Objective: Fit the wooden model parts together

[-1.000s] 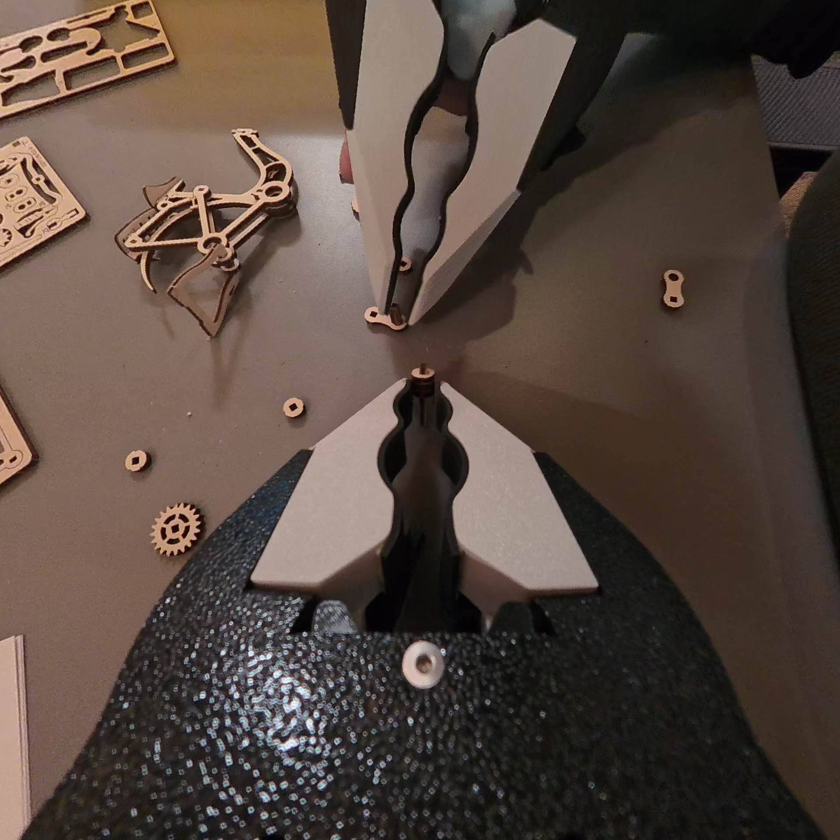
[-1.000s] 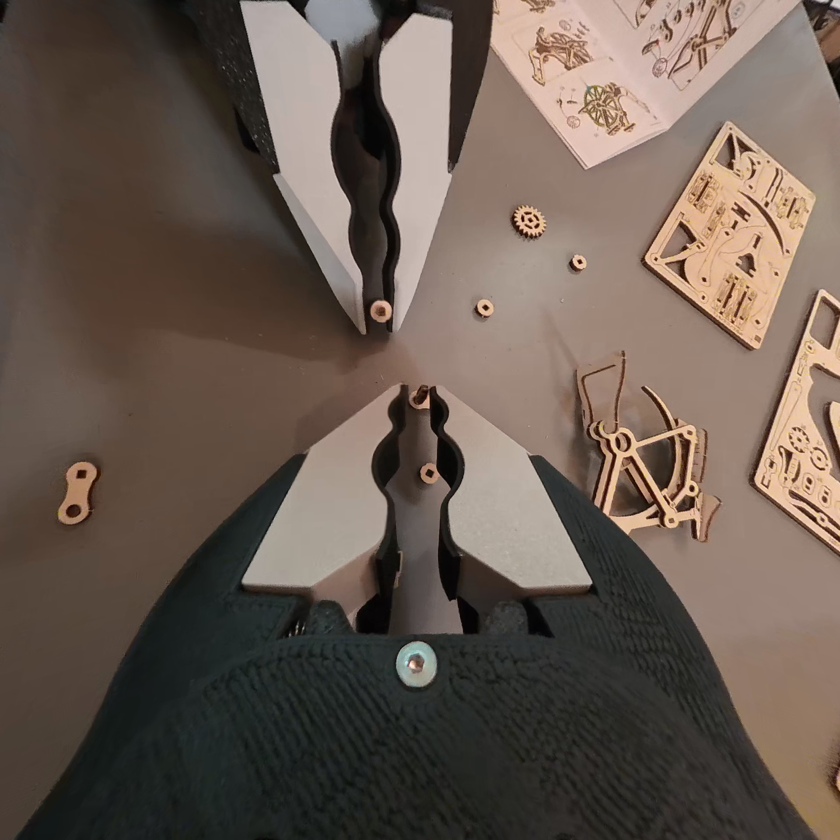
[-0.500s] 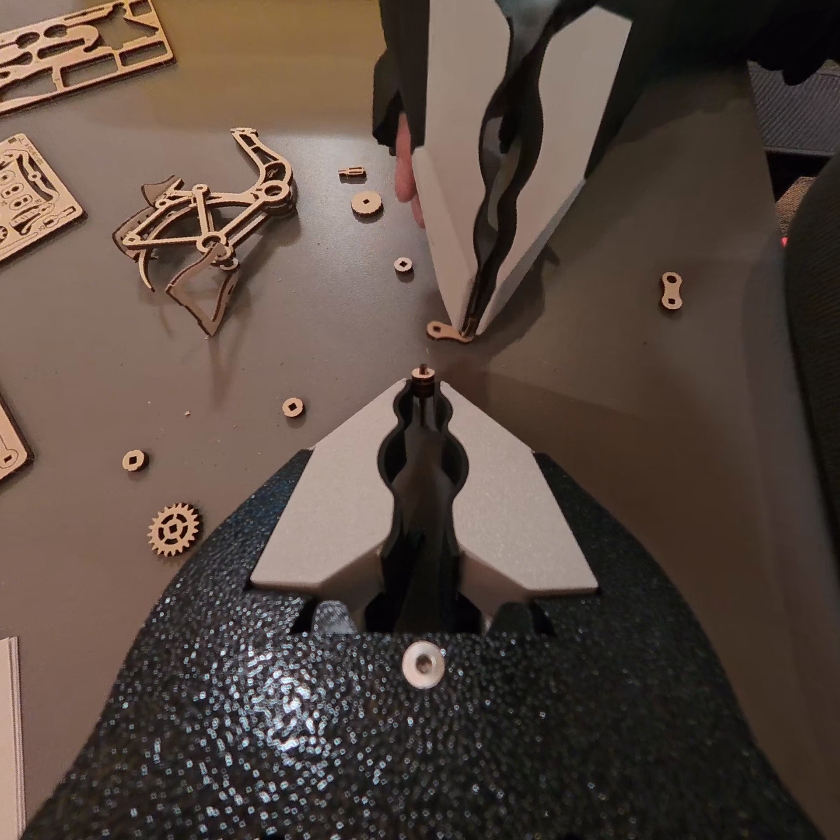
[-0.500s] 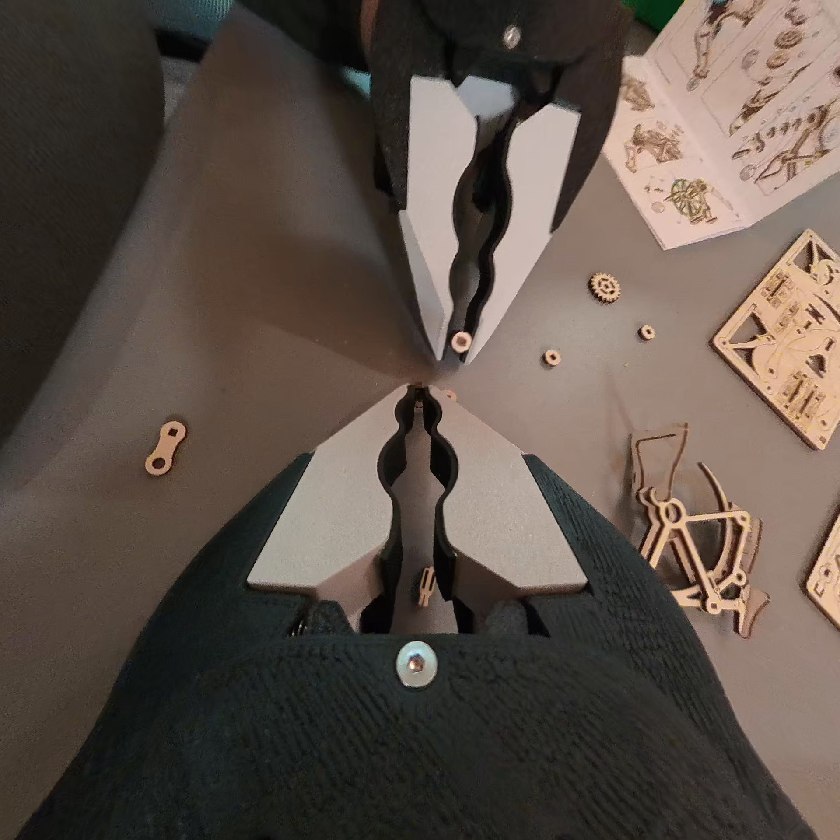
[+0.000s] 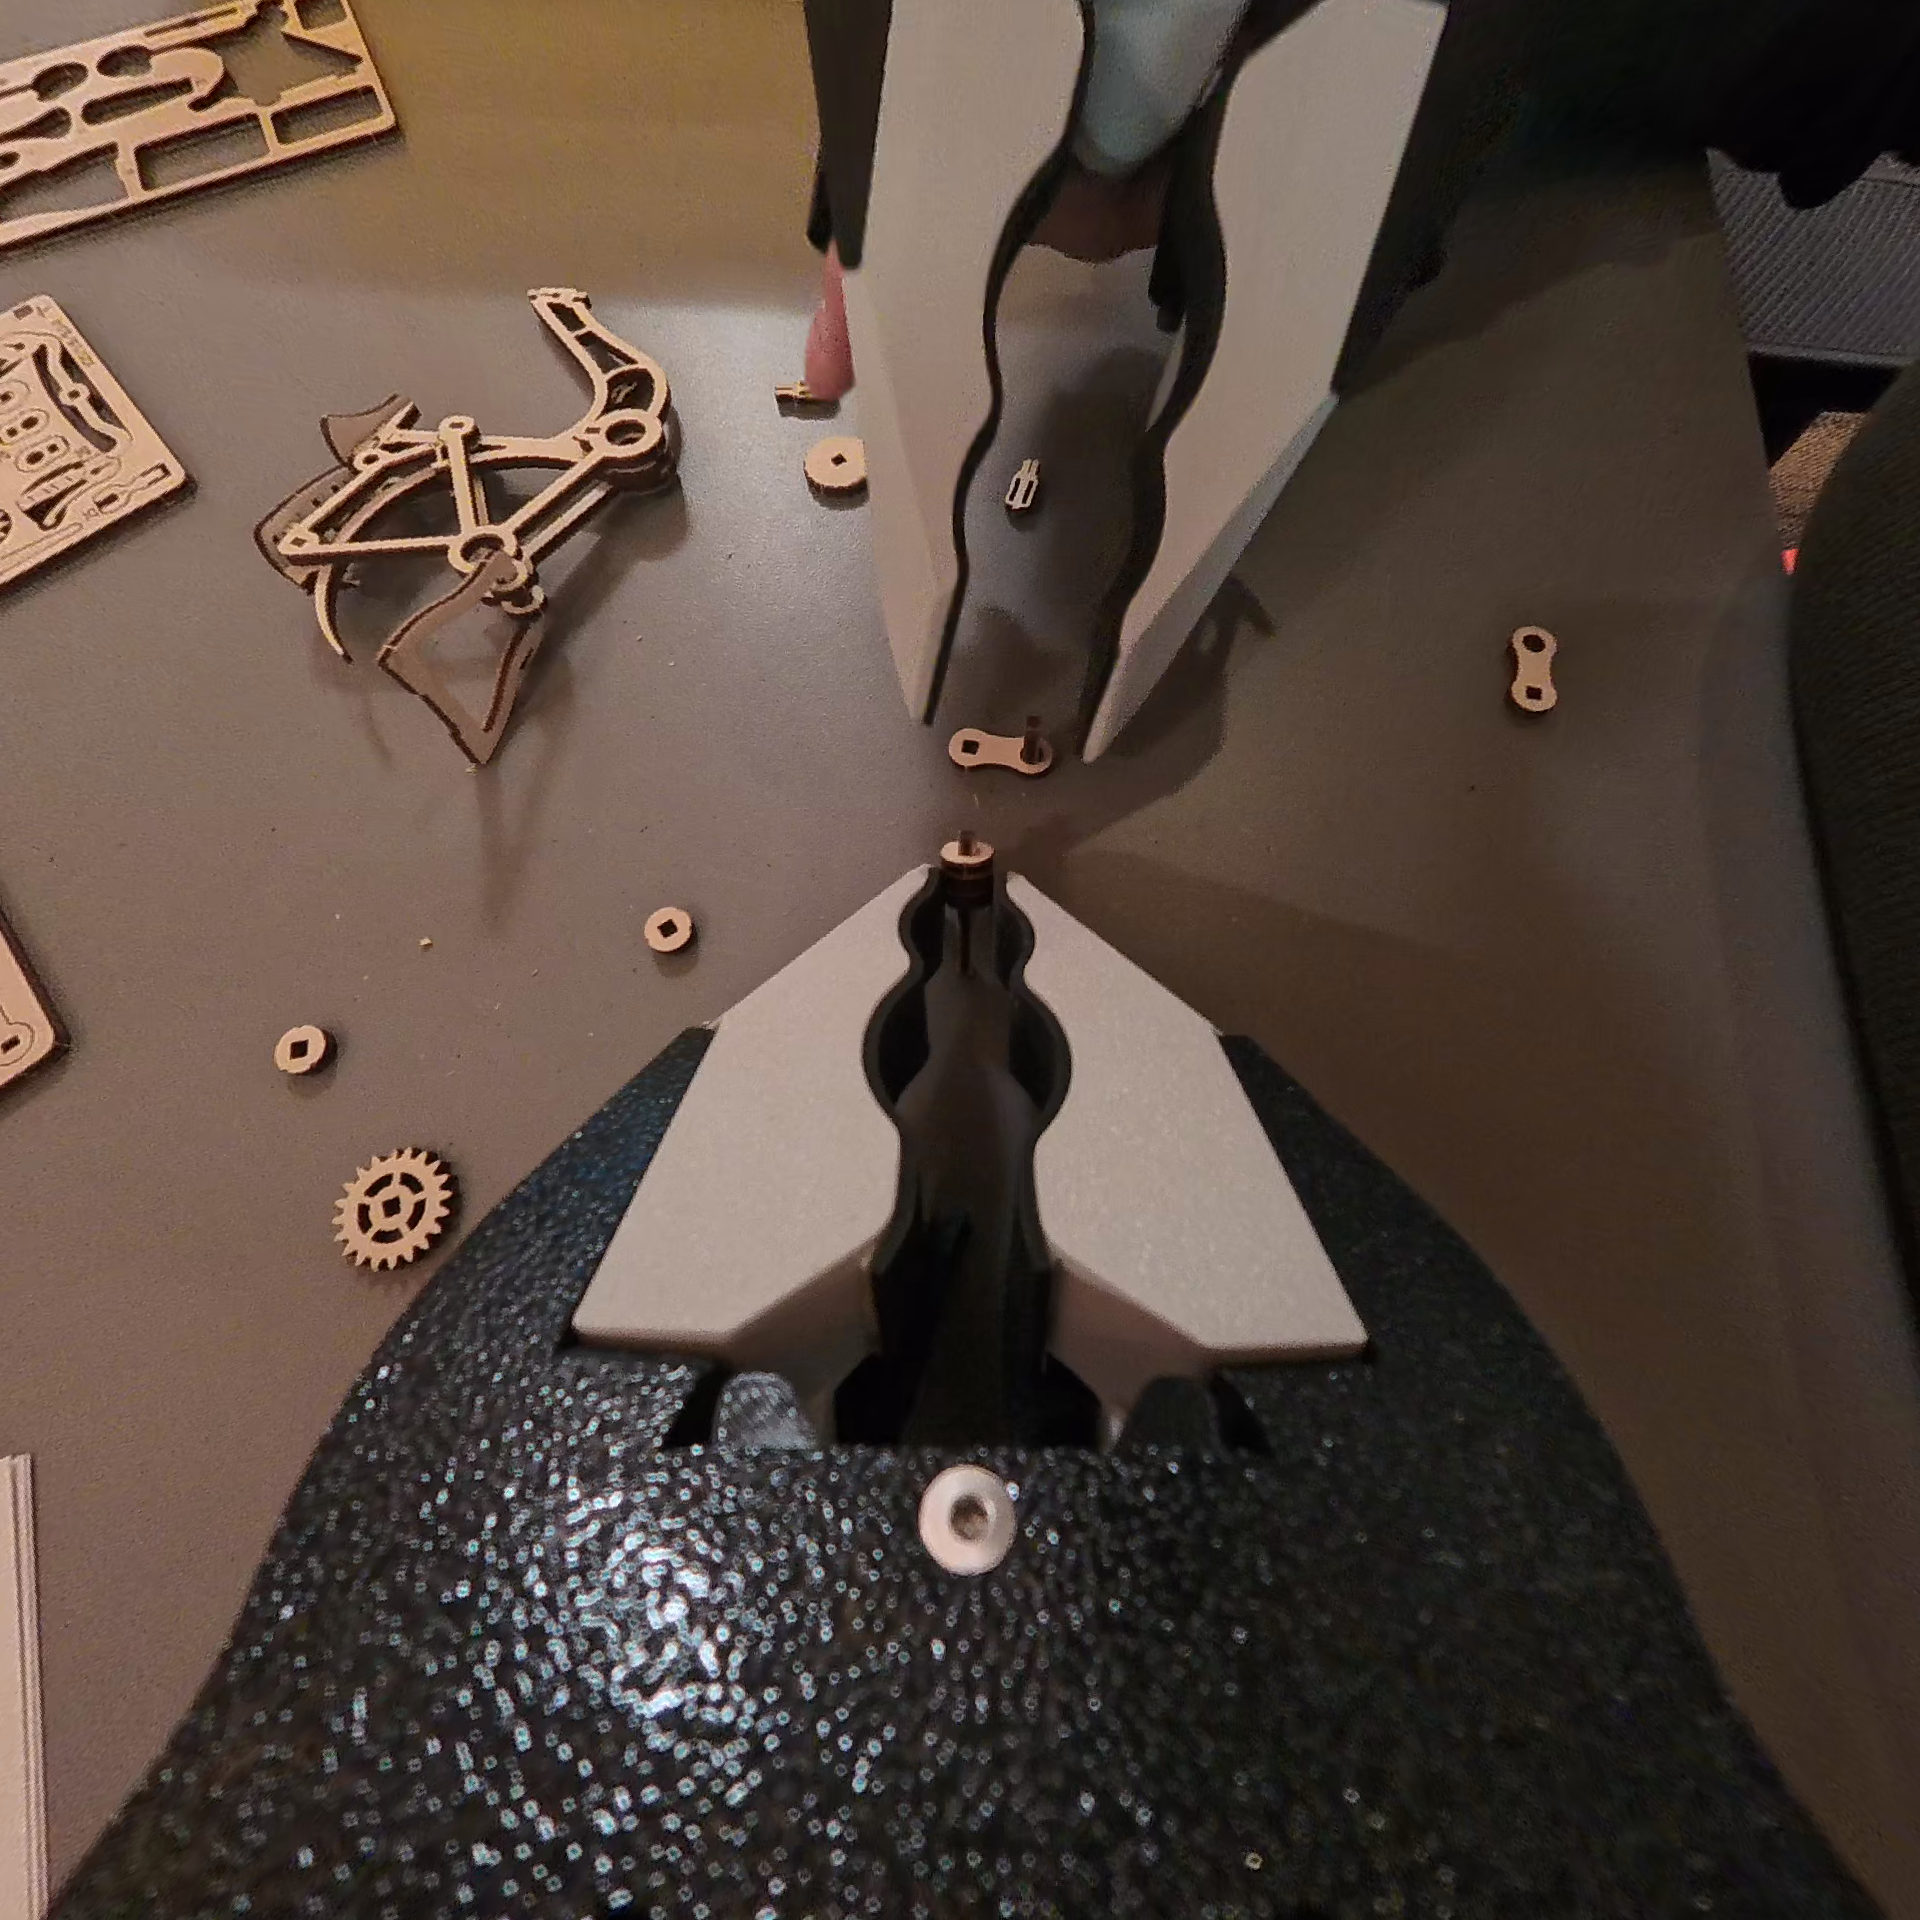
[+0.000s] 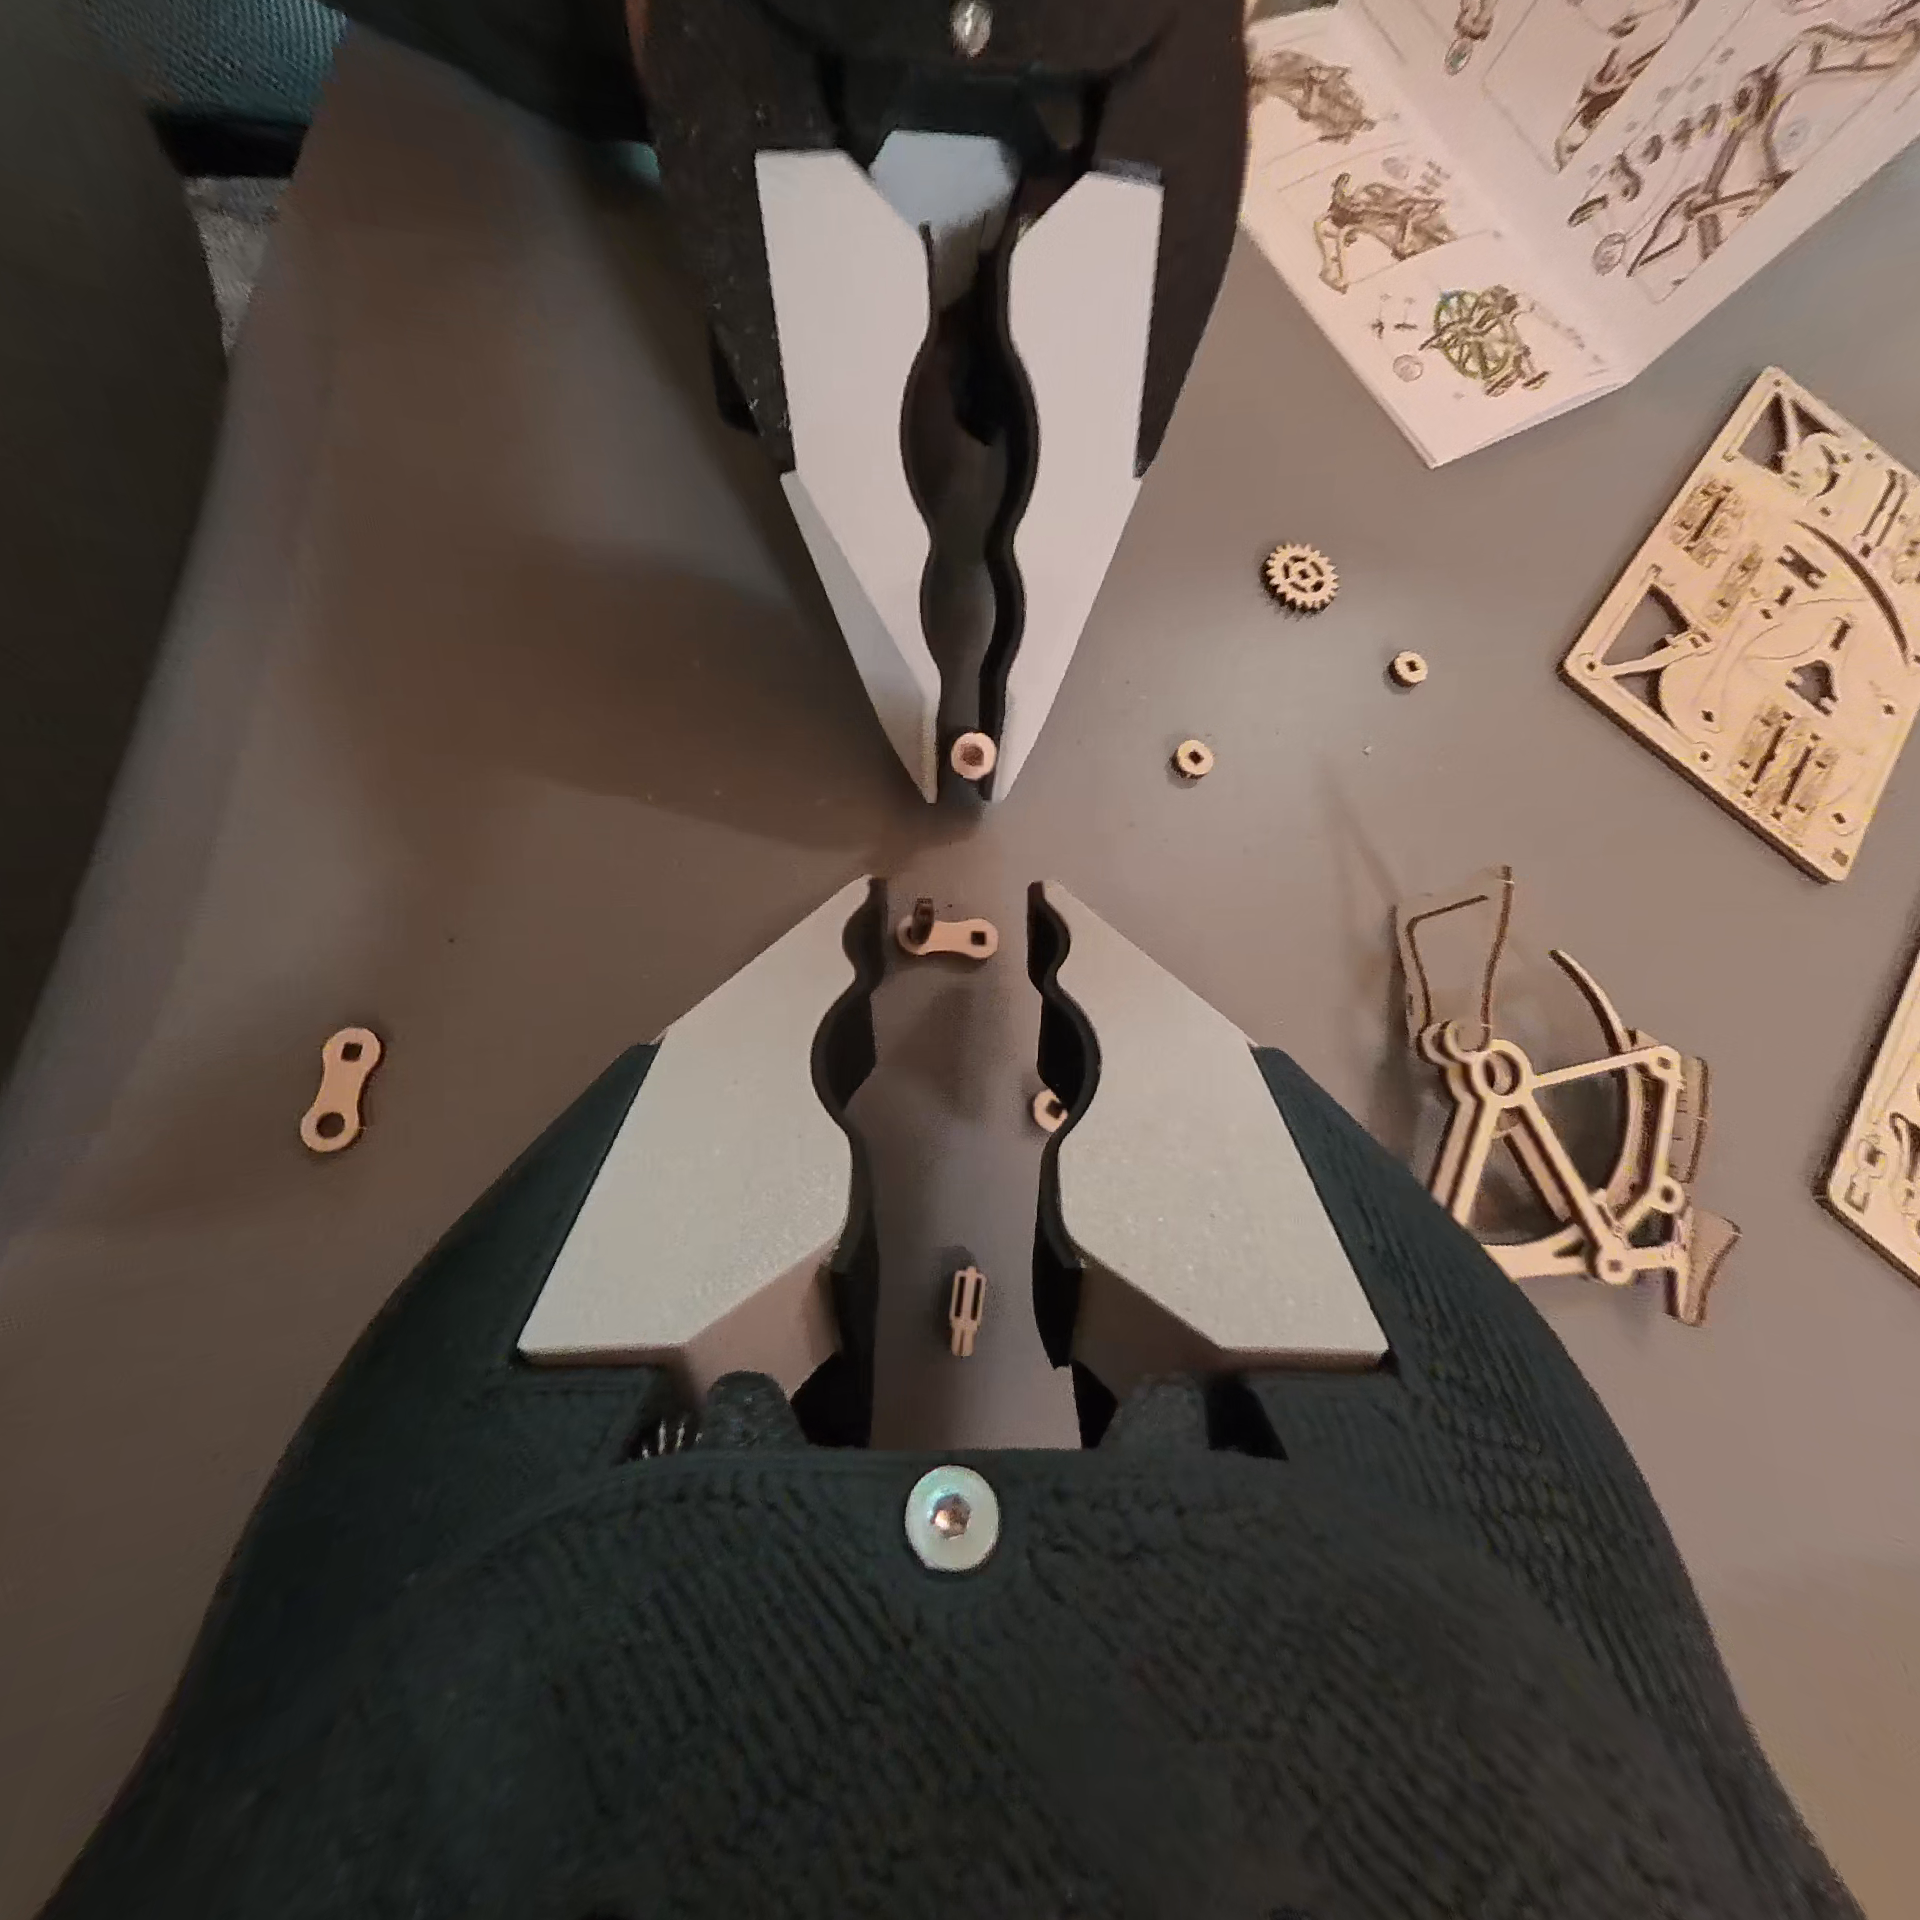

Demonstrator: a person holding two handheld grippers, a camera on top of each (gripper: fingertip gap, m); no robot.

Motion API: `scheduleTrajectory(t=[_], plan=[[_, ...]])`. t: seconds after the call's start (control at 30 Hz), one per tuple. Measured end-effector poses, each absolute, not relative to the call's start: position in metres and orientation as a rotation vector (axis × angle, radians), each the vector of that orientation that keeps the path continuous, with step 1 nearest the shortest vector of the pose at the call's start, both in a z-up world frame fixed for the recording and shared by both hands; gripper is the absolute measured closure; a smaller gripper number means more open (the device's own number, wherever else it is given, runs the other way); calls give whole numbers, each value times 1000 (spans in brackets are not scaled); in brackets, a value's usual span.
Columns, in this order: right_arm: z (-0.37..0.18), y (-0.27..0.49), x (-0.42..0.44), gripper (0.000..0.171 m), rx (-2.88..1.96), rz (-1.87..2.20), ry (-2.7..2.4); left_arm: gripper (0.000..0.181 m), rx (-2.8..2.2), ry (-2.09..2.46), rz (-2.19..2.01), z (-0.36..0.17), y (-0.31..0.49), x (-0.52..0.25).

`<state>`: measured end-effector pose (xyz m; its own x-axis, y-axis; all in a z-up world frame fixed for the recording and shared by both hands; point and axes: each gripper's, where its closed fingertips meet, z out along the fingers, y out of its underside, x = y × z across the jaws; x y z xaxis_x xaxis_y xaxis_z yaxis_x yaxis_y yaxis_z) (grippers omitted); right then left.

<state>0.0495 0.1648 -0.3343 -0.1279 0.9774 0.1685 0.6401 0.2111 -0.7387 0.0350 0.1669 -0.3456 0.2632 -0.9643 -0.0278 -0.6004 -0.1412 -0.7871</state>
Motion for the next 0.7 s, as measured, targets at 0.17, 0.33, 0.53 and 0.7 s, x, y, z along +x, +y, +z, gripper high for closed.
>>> scheduleTrajectory(t=[0.17,0.33,0.53,0.7], plan=[[-344,172,54,147,-1520,561,-1877,175,-1837,1421,-663,-346,167,35],[-344,194,68,152,-1577,424,-1832,175,-1839,1418,-668,-345,167,35],[-331,187,62,153,-1584,587,-1761,175,-1842,1415,-673,-345,167,35],[-336,180,55,152,-1557,600,-1796,174,-1841,1417,-671,-345,167,35]])
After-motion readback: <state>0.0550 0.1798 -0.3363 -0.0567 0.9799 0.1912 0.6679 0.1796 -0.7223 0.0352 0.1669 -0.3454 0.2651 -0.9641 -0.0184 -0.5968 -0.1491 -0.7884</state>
